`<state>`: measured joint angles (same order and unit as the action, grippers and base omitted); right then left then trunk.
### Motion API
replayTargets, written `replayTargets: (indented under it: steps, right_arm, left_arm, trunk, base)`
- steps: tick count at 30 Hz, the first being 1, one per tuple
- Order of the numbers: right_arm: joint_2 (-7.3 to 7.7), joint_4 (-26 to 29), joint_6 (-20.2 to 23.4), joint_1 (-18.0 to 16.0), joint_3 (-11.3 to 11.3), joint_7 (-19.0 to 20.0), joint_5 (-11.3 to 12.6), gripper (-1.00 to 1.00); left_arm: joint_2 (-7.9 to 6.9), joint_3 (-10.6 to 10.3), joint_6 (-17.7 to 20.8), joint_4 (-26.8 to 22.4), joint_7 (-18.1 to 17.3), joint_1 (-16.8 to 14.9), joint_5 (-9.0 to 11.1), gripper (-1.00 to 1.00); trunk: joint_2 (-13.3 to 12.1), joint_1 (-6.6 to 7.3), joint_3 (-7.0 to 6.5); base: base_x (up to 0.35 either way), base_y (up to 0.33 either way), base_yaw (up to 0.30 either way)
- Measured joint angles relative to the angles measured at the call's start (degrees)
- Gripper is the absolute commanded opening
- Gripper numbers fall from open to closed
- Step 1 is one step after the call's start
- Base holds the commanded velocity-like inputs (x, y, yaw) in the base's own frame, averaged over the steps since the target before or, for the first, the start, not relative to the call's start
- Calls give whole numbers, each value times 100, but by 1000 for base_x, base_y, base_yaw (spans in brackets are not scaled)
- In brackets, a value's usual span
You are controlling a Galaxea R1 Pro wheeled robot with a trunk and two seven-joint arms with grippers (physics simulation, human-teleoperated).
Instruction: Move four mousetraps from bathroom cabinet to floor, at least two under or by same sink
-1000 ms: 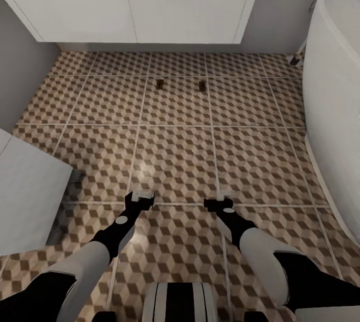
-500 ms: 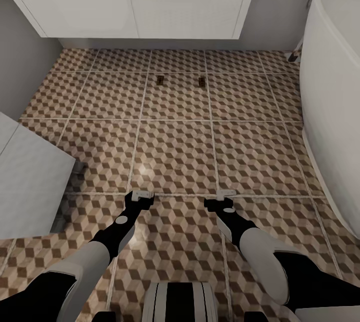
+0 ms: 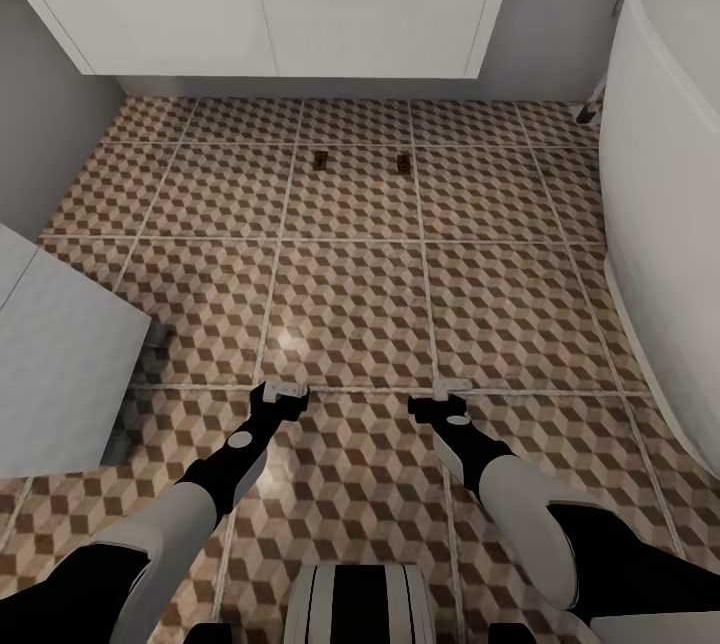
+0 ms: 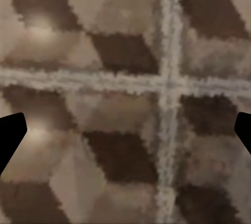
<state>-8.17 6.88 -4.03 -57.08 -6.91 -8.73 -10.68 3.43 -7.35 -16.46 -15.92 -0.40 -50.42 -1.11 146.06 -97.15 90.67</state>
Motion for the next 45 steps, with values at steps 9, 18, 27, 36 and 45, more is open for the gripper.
replayTargets:
  steps: [9, 18, 27, 36, 45]
  right_arm:
    - [-4, 154, 0, 0, -16, -2, 0, 100]
    - [18, 270, -1, 6, -24, -1, 0, 100]
    - [23, 295, 4, 7, -24, 4, -6, 100]
    - [16, 348, 22, 7, -15, 2, -8, 100]
    - [4, 511, 70, 7, -4, 3, -16, 100]
  left_arm:
    - [-7, 17, 35, 8, -354, 0, 21, 100]
    - [24, 23, 45, 36, -377, 0, 41, 100]
    - [47, 28, 42, 40, -200, 0, 44, 100]
    - [53, 39, 40, 50, 111, 0, 53, 100]
    - [54, 50, 41, 44, 171, 0, 63, 100]
  trunk:
    - [0, 0, 0]
    - [0, 0, 0]
    - [0, 0, 0]
    - [0, 0, 0]
    - [0, 0, 0]
  base:
    - [0, 0, 0]
    - [0, 0, 0]
    - [0, 0, 0]
    - [0, 0, 0]
    - [0, 0, 0]
